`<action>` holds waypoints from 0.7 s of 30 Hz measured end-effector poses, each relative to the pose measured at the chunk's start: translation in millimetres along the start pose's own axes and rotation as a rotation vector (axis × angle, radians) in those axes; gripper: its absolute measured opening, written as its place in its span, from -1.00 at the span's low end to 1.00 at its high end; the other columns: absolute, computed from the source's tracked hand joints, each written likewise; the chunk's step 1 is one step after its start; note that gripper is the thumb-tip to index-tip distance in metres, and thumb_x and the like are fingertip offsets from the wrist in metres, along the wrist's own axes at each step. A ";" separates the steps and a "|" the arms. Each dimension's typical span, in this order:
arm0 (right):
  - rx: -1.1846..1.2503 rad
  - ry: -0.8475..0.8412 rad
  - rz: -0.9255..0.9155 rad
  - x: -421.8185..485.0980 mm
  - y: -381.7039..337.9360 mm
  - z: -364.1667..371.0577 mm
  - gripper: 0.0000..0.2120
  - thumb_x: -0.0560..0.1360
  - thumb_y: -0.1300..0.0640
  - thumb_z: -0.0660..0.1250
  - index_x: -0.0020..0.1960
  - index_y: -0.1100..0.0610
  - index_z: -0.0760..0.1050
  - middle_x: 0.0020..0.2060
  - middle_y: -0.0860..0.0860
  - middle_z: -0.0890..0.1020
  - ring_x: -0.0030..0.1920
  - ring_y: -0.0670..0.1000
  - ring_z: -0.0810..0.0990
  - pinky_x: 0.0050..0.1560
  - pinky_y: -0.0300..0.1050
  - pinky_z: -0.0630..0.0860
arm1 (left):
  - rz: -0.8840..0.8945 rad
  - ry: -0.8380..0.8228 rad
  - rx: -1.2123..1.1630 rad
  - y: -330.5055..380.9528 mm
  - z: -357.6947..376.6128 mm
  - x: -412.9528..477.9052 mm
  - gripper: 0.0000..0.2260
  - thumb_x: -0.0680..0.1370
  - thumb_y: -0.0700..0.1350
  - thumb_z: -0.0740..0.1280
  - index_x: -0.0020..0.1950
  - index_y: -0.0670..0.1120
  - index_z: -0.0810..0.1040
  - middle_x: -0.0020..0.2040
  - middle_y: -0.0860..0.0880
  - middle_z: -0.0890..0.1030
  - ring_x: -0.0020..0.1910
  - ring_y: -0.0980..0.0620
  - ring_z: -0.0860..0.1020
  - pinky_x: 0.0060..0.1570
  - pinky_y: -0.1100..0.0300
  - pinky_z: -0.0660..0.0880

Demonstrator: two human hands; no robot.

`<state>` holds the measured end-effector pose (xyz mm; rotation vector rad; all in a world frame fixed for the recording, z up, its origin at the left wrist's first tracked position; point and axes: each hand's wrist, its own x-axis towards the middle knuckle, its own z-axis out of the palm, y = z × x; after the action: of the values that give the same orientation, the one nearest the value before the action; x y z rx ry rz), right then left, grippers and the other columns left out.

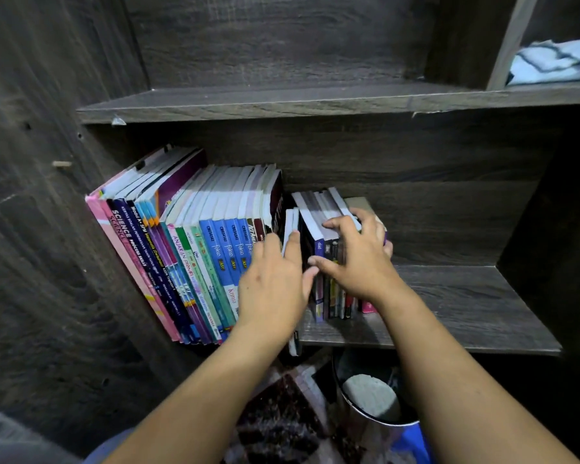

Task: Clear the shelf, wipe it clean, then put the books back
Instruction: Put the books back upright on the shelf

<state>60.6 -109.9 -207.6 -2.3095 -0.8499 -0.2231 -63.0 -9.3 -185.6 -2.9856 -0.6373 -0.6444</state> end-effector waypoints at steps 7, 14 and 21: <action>0.213 -0.097 0.074 -6.3 8.8 -26.5 -0.09 0.30 0.03 0.31 0.50 -0.31 -0.10 0.51 -0.01 -0.02 0.49 0.09 -0.04 0.44 0.27 0.09 | 0.106 0.012 0.163 -29.1 -1.5 -9.0 0.08 0.05 0.28 0.59 0.48 -0.03 0.30 0.39 -0.10 0.20 0.38 -0.19 0.07 0.31 -0.15 0.05; 0.393 -0.214 0.410 -8.5 39.1 -19.2 0.07 0.42 0.29 0.40 0.53 -0.18 -0.32 0.09 0.13 0.59 -0.01 0.07 0.60 0.11 0.03 0.50 | 0.081 0.148 0.237 -33.6 28.1 14.6 -0.01 0.00 0.18 0.65 0.36 -0.13 0.45 0.51 -0.17 0.07 0.48 -0.33 -0.05 0.36 -0.27 -0.10; 0.463 -0.328 0.467 -13.1 46.1 0.6 0.03 0.33 0.23 0.54 0.57 -0.10 -0.02 0.23 0.03 0.57 0.13 0.01 0.57 0.19 -0.05 0.48 | -0.164 0.117 0.375 -5.6 36.6 20.4 -0.07 0.15 0.01 0.61 0.43 -0.01 0.24 0.56 -0.19 -0.10 0.48 -0.39 -0.13 0.37 -0.25 -0.09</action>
<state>79.5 -142.7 -237.1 -2.0469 -0.4247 0.5153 -34.0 7.6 -211.3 -2.5511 -0.8887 -0.6206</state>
